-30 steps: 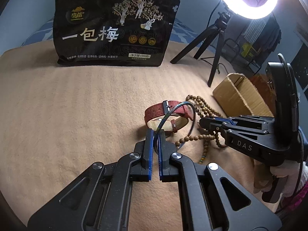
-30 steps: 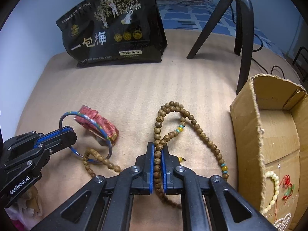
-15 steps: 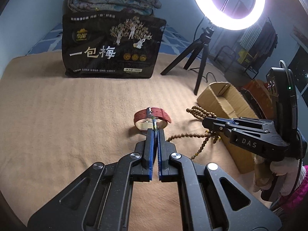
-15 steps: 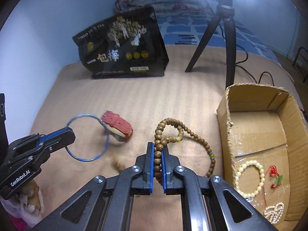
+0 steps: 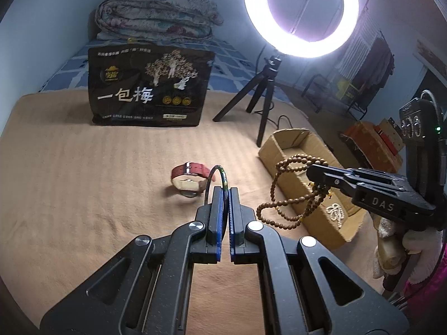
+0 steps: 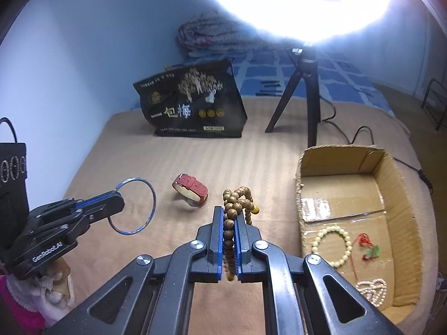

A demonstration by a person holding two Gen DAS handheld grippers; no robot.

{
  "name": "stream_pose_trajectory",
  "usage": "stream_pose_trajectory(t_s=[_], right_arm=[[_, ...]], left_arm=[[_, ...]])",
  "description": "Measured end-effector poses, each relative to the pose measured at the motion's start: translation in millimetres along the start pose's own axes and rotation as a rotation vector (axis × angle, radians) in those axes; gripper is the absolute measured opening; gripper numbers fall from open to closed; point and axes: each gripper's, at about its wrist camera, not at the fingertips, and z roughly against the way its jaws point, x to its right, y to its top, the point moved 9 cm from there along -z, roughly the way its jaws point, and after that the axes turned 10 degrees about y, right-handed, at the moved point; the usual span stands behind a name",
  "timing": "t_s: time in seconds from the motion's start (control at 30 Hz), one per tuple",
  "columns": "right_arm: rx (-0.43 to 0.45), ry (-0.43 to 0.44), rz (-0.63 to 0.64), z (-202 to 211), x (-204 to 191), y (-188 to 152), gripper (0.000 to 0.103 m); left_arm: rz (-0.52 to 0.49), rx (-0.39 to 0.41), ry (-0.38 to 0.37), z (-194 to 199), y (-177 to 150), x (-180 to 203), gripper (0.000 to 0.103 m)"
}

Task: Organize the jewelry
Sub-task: 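Lift the bangle in the left tool and mala in the right tool over the box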

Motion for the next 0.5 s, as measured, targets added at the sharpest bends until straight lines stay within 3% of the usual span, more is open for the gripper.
stream_pose_trajectory(t_s=[0.5], right_arm=[[0.081,-0.046,-0.020,79.1,36.0,-10.5,0.004]], left_arm=[[-0.063,0.021,-0.062,6.7,5.7,76.4,0.001]])
